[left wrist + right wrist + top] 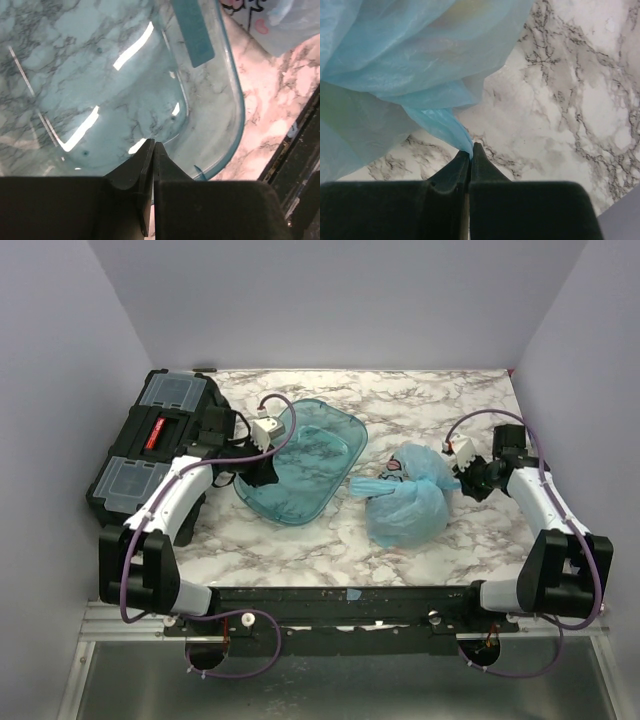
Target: Place the fake fruits into the plastic bag and tie a complex knot
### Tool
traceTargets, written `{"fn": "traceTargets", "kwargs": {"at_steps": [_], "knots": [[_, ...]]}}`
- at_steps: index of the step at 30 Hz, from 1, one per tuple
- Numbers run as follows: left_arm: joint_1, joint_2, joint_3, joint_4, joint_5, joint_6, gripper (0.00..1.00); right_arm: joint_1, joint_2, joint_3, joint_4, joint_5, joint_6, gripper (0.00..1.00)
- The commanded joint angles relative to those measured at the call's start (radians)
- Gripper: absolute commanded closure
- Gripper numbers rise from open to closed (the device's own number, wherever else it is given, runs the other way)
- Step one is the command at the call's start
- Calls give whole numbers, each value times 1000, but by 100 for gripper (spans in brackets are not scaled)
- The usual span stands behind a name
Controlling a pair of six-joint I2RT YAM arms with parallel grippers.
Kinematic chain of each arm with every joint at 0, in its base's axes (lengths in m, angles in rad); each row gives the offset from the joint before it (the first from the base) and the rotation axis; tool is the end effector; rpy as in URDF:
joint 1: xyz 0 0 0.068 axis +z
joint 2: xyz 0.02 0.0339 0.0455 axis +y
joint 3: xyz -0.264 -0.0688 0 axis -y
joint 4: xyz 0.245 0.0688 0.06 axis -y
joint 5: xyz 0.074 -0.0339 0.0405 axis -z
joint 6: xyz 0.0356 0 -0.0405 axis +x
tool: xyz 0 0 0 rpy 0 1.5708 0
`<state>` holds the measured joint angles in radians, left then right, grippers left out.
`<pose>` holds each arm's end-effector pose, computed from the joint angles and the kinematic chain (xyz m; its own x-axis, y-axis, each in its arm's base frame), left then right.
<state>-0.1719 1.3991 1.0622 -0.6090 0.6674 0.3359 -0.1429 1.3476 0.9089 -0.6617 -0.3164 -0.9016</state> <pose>0.2776 -0.0706 0.2666 -0.5925 0.3656 -0.7178 0.7270 0.6264 -0.2811 0.2567 -0.0257 0.2251 -0.5440 -0.6748 -0.4987 -0.6946 0.6956 -0.1834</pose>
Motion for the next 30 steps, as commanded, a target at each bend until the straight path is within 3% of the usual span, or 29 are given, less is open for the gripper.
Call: {"fn": "traceTargets", "kwargs": {"at_steps": [1,2,3,4,6,7,10,14,17,23,25,26,30], "knots": [[-55,-11,34,9,172,35,76,7,25,18,-73,-77,1,99],[-83,-16,39,29,189,49,55,6,27,22,-75,-89,5,100],[-117,-18,45,58,194,63,43,7,28,24,-74,-97,4,99],[-151,-15,56,80,193,86,32,6,31,24,-74,-104,4,99],[-227,17,96,124,171,132,21,7,41,25,-74,-109,5,99],[-272,52,130,129,159,151,7,5,45,25,-76,-113,5,99],[-370,199,288,98,111,181,2,7,46,26,-76,-131,10,99],[-474,363,451,57,22,241,2,6,36,27,-78,-142,11,99],[-528,469,560,-52,6,299,14,6,23,27,-78,-148,13,99],[-560,541,592,-152,-31,336,62,6,13,37,-75,-130,35,100],[-555,536,585,-199,-69,345,96,3,10,29,-66,-91,25,99],[-545,518,571,-227,-73,344,100,-11,7,26,-62,-70,9,99],[-467,328,381,-207,-6,339,100,-134,24,56,-39,-55,-42,99]]}}
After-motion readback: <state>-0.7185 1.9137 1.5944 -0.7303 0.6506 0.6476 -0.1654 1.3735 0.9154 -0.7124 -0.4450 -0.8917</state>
